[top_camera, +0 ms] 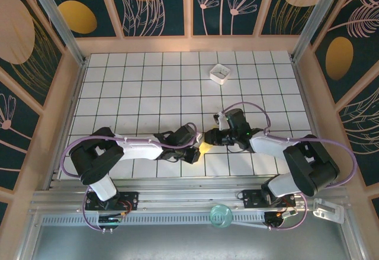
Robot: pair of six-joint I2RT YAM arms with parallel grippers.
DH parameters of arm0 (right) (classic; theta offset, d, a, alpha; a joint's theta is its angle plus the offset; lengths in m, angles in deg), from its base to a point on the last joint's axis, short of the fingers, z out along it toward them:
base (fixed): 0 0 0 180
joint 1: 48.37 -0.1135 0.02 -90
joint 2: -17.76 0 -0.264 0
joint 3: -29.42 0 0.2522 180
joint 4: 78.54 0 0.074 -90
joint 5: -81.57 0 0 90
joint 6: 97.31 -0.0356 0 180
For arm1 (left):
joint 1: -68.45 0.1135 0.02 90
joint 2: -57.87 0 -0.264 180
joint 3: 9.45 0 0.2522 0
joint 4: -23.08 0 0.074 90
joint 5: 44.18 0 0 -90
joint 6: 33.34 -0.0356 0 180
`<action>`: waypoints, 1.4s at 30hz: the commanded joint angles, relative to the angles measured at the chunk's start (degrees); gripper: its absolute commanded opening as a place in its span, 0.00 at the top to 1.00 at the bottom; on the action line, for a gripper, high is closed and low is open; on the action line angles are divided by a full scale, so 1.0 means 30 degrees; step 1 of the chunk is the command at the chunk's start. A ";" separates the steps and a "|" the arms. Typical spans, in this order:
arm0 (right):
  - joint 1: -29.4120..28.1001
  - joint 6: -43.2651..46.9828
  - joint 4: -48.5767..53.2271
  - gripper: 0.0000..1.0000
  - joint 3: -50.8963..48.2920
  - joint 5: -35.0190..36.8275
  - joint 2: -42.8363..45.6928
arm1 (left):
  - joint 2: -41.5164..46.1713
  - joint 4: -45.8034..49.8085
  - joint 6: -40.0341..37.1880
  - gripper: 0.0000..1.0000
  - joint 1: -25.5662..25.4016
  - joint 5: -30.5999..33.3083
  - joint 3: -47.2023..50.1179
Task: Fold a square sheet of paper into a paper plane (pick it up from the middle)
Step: Perform the fifth fold on the wing at the bottom-center of the table.
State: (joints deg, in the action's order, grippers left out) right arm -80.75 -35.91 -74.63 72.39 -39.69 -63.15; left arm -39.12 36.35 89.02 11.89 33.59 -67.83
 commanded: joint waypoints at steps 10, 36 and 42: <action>-0.0840 -0.3194 -0.3219 0.80 -0.1594 -0.1413 0.0875 | -0.0263 -0.0004 0.0340 0.88 0.0198 -0.0671 0.0661; -0.0764 -0.2609 -0.1764 0.83 -0.1852 0.0544 -0.0995 | 0.0085 0.0160 0.0519 0.83 0.0405 -0.0260 0.0653; -0.0522 -0.2398 -0.2073 0.83 -0.2360 0.0781 -0.1414 | 0.0524 0.0164 0.0654 0.77 0.0623 -0.0331 0.0584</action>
State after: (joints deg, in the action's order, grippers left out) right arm -83.07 -44.76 -81.12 66.49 -39.34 -66.43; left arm -38.84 34.93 90.17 12.77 32.26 -67.02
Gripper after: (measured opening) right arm 0.172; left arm 0.218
